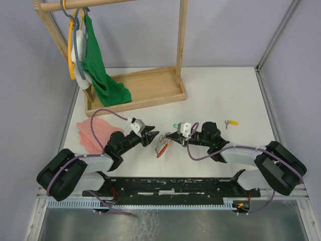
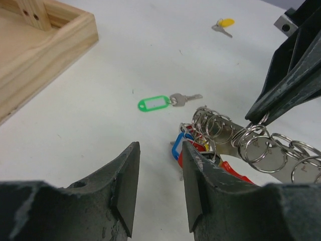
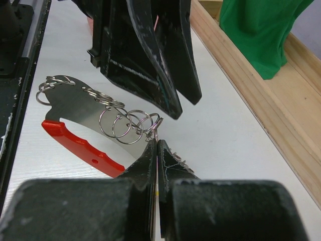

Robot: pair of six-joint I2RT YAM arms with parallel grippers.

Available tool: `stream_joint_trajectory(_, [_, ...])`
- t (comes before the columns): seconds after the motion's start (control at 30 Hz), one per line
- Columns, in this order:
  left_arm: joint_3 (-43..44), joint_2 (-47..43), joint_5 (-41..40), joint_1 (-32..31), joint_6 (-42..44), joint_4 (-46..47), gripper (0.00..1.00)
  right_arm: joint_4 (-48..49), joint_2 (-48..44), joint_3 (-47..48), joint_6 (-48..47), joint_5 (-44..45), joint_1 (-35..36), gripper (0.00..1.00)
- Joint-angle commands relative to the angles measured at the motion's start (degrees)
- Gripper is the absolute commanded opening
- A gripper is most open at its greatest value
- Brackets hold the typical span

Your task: Put the keys on the keyring

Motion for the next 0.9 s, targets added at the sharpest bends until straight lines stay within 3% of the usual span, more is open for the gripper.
stream_joint_trajectory(0.0, [2.4, 4.3, 4.8, 0.2, -0.9, 8.8, 0.47, 2.7, 0.0, 1.7, 0.5, -2.4, -0.2, 0.01])
stream_joint_trajectory(0.37, [0.0, 3.2, 16.5, -1.1, 1.4, 13.9, 0.5, 4.1, 1.2, 1.3, -0.2, 0.7, -0.3, 0.01])
stream_joint_trajectory(0.63, [-0.5, 3.7, 18.5, -2.0, 2.1, 14.2, 0.49, 4.9, 0.7, 0.9, 0.5, 1.1, -0.7, 0.01])
stream_joint_trajectory(0.87, [-2.5, 0.5, 12.9, -2.0, 2.6, 11.5, 0.51, 5.6, 0.4, 0.3, 1.2, 1.1, -1.2, 0.01])
